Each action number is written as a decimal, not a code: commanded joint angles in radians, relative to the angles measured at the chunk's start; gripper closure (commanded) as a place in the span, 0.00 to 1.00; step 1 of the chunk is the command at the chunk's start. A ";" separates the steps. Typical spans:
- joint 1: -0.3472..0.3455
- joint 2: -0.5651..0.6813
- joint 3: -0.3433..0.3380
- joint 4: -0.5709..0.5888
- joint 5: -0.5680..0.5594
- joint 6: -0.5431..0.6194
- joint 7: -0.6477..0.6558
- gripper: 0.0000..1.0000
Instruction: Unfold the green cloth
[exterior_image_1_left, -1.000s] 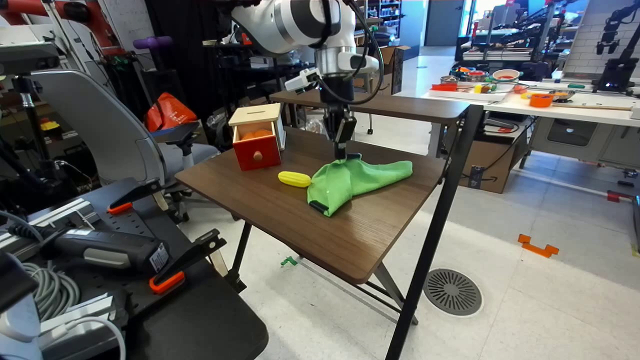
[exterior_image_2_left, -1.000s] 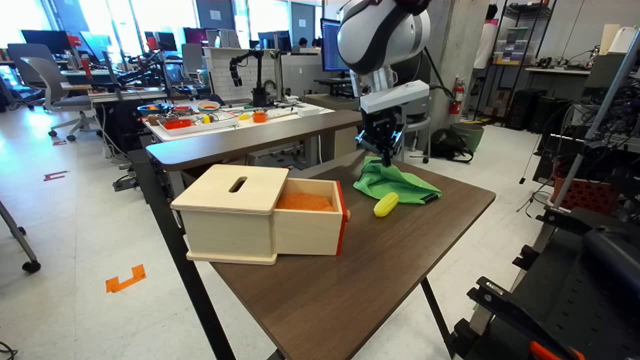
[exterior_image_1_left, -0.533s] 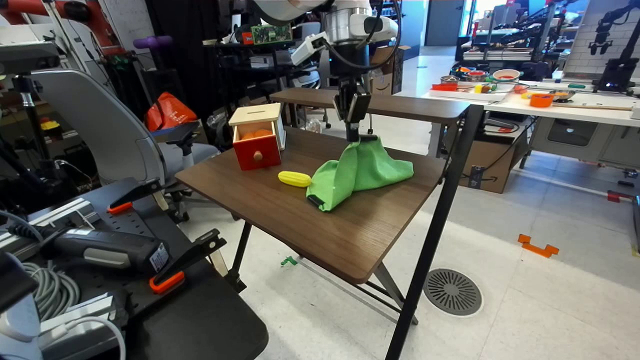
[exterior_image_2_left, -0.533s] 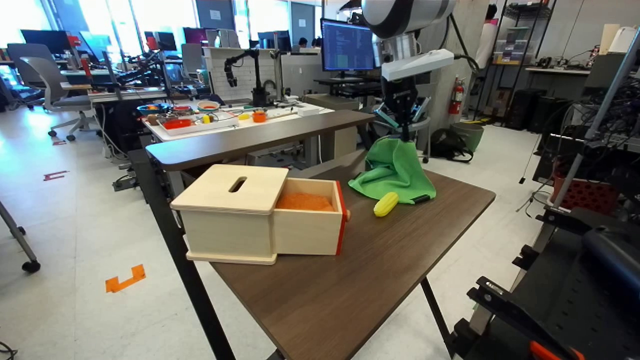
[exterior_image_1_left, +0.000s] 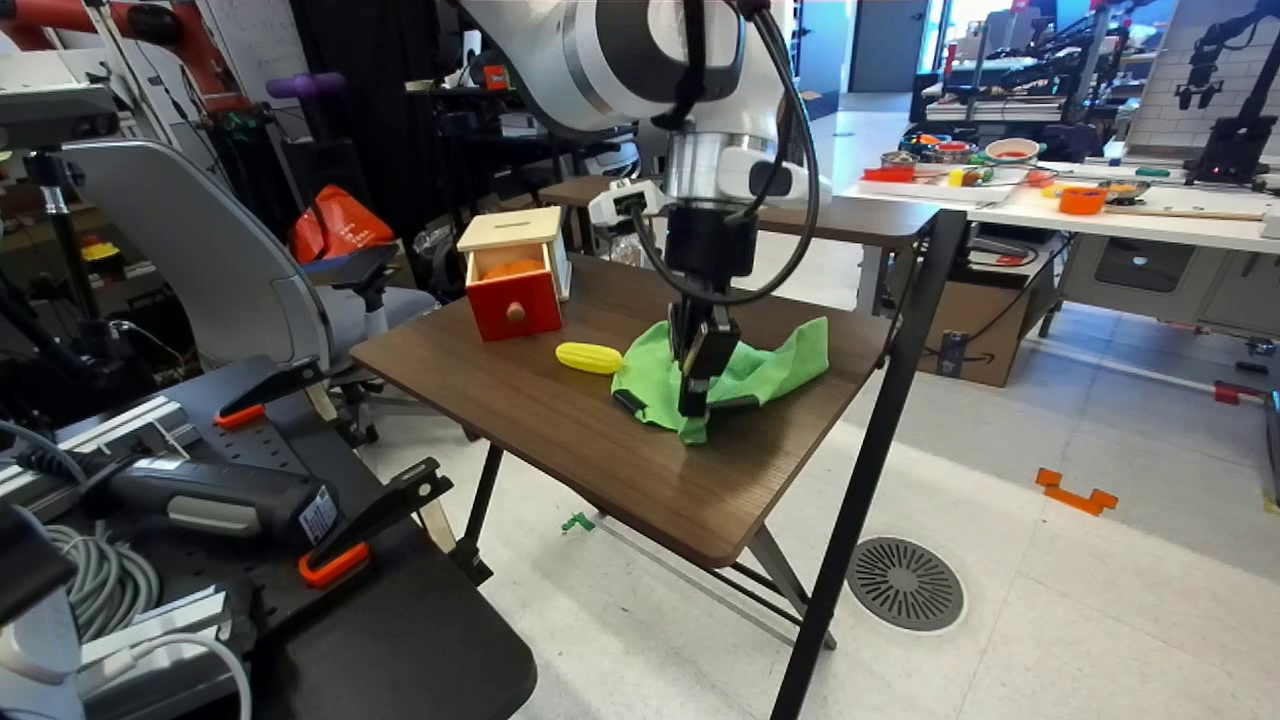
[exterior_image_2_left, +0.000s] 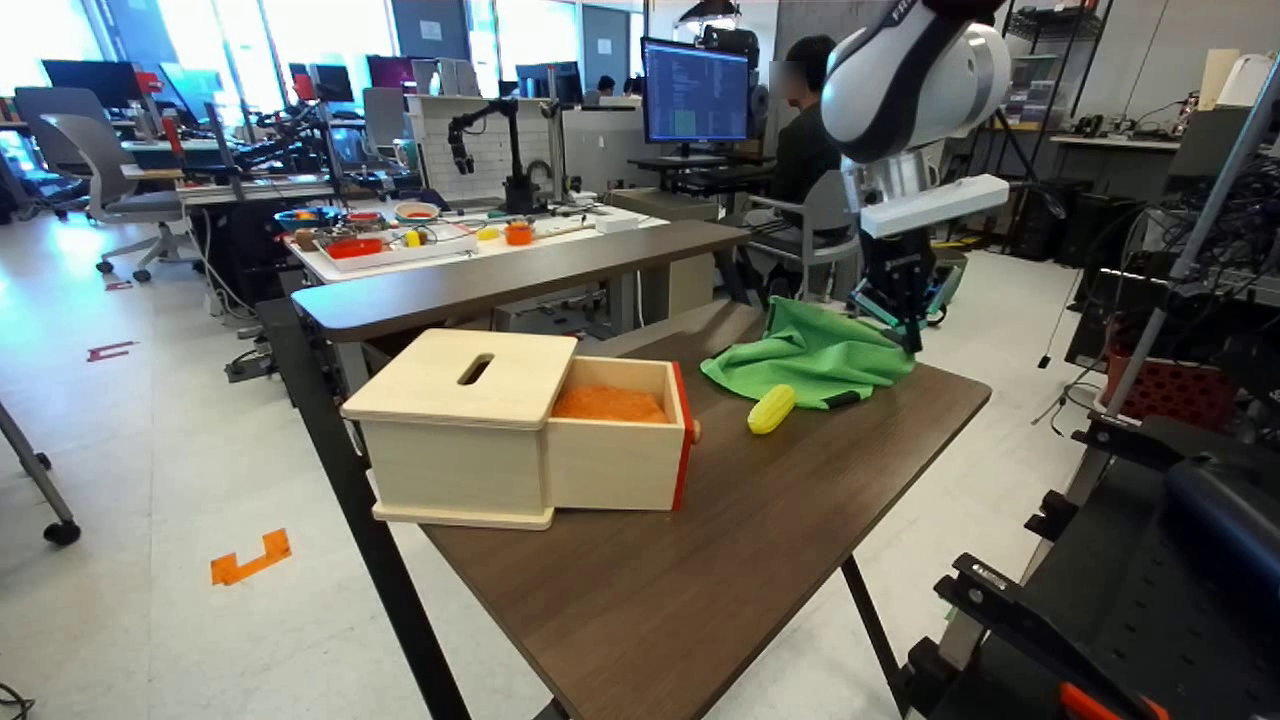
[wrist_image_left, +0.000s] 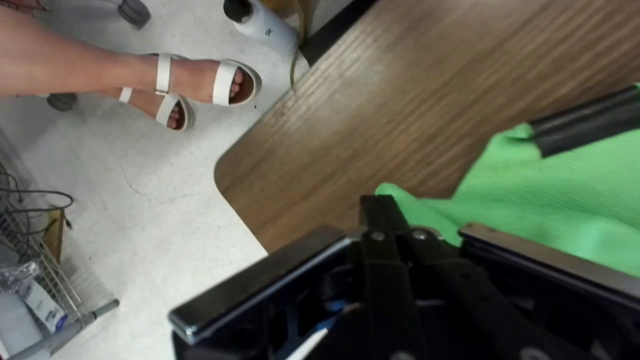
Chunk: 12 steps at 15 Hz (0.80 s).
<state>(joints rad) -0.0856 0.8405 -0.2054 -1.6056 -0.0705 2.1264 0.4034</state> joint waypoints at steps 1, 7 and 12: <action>-0.044 0.008 -0.017 -0.057 0.042 0.026 0.004 1.00; -0.079 0.048 -0.031 -0.065 0.081 0.010 0.002 0.73; -0.055 -0.007 -0.037 -0.105 0.070 0.026 0.010 0.39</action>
<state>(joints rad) -0.1659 0.8860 -0.2322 -1.6671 -0.0084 2.1397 0.4035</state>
